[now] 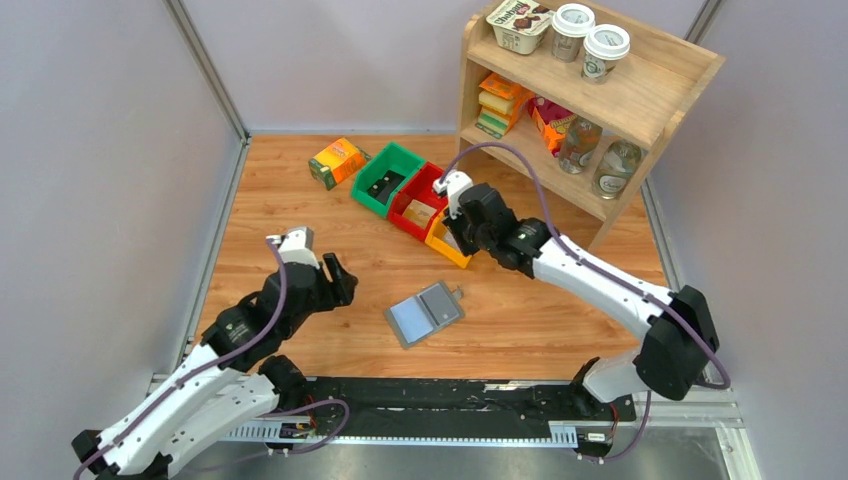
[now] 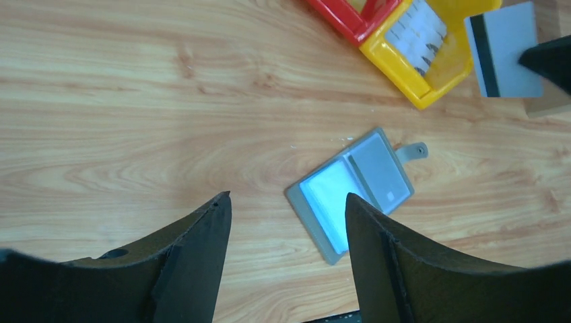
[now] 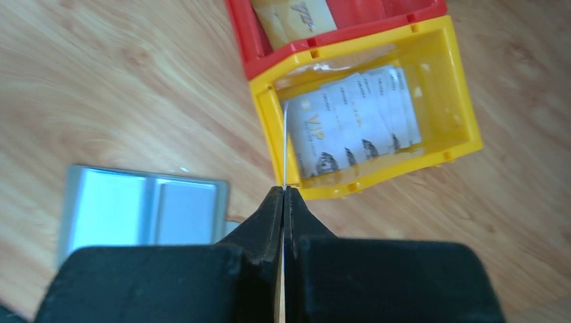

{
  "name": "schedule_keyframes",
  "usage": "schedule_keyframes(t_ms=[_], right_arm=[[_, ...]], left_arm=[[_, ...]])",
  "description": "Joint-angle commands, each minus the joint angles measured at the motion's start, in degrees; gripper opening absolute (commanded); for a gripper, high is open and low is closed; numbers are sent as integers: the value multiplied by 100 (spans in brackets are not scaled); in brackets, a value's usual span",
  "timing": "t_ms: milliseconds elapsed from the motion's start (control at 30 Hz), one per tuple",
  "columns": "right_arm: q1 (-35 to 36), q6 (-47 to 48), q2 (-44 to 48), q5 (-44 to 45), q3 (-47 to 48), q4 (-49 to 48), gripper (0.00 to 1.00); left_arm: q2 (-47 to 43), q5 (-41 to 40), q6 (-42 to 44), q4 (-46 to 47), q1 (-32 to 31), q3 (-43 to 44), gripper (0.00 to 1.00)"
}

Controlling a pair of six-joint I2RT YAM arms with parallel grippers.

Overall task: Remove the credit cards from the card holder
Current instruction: Place the credit card in the storage box.

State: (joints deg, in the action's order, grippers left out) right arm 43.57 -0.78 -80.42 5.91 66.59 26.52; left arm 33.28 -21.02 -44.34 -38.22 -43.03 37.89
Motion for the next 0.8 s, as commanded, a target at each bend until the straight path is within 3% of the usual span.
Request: schedule_keyframes(t_ms=[0,233,367,500,767], right_arm=[[336,1245,-500,1630,144,-322,0],[547,2335,-1115,2766,-190,-1517,0],[608,2635,-1528,2792,-138,-1799,0],[652,2889,-1810,2793,-234,-2133,0],[679,3303,-2144,2767,-427,-2872,0]], left_arm=[[-383,-816,706,-1054,22,762,71],[-647,-1606,1278,-1750,22,1537,71],[-972,-2063,1498,-1769,22,1415,72],[-1411,-1968,1586,-1523,22,906,72],[-1386,-2073,1788,-1461,22,913,73]])
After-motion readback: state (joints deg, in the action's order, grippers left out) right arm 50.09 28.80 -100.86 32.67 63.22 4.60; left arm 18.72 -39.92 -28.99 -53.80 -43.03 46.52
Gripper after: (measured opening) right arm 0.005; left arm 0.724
